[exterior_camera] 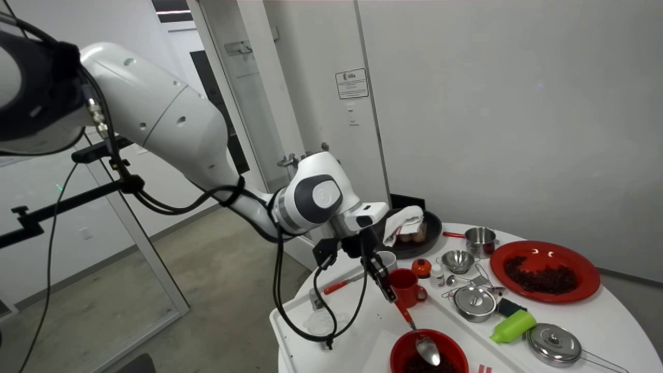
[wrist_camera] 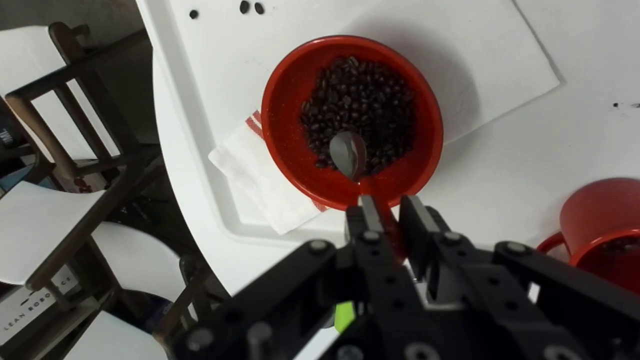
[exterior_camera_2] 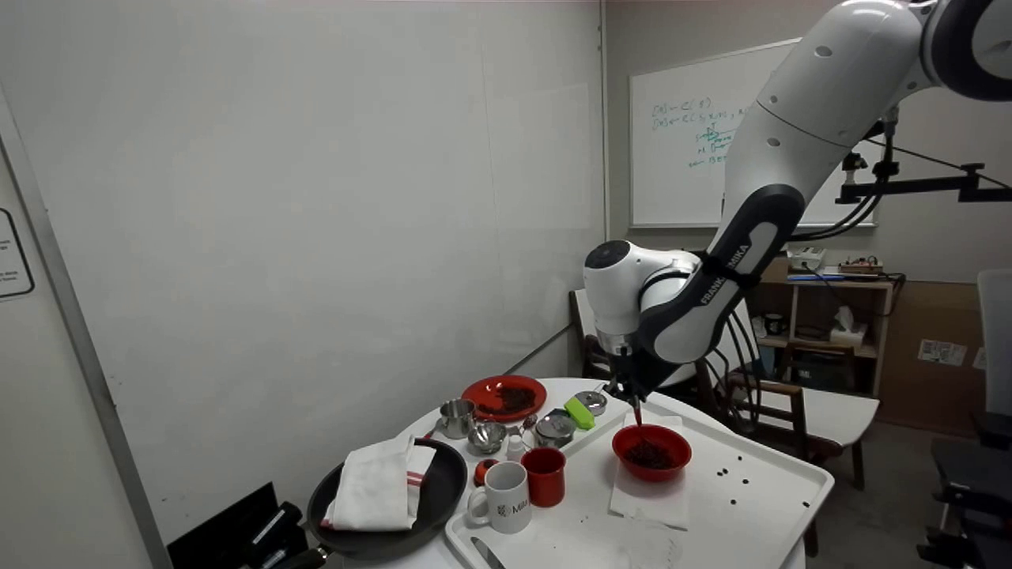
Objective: Remove the spoon from the red mug on the left and place it in the red bowl
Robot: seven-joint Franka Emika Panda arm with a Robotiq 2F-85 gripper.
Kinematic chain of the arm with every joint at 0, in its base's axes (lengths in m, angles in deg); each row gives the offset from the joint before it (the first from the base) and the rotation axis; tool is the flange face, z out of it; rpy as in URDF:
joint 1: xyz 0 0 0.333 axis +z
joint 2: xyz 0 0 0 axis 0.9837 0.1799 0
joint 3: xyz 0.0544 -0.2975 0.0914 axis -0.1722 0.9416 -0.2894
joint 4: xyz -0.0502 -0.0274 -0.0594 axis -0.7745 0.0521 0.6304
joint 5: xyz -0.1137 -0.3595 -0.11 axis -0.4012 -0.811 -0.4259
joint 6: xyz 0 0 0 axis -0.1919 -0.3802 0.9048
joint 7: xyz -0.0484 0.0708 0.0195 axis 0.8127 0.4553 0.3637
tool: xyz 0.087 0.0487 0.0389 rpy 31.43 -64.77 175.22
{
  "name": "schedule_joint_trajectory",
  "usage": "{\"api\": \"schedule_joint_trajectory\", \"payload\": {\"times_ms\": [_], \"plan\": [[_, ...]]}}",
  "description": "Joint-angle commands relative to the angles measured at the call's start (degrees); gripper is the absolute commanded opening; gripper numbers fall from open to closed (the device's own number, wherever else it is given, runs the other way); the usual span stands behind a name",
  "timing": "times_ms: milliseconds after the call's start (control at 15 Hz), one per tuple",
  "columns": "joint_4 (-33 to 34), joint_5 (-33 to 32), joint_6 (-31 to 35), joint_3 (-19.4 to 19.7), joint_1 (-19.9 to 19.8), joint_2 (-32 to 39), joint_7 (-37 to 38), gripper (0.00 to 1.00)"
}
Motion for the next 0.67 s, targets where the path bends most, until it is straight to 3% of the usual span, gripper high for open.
{"api": "schedule_joint_trajectory", "payload": {"times_ms": [0,333,400,600], "plan": [[4.91,3.01,-0.12,-2.06,-3.59,4.09,-6.22,0.1],[10.31,7.91,-2.14,-3.25,-5.94,8.93,-12.38,0.1],[6.81,7.11,-0.32,-1.36,-4.04,6.96,-10.34,0.16],[8.67,7.93,-0.69,-1.45,-4.38,8.63,-11.4,0.16]]}}
